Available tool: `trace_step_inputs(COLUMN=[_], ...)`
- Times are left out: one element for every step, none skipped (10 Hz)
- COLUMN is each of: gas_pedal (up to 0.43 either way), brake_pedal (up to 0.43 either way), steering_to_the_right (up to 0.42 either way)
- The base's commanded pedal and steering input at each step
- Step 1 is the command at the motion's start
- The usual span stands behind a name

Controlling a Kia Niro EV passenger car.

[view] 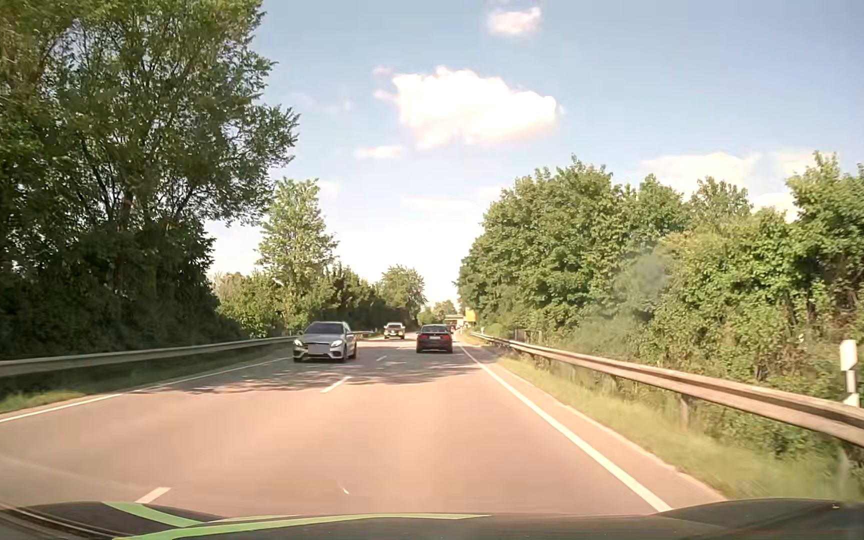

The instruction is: Follow the waypoints while adhering to traffic rules and regulations

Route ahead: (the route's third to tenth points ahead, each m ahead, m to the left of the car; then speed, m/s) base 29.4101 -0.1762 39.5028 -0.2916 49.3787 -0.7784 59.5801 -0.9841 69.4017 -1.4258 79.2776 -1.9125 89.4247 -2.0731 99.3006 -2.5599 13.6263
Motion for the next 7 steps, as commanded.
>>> trace_step_inputs(gas_pedal=[0.138, 0.138, 0.150, 0.150, 0.150, 0.150, 0.150], brake_pedal=[0.000, 0.000, 0.000, 0.000, 0.000, 0.000, 0.000], steering_to_the_right=[0.005, 0.004, 0.004, 0.003, 0.003, 0.003, 0.002])
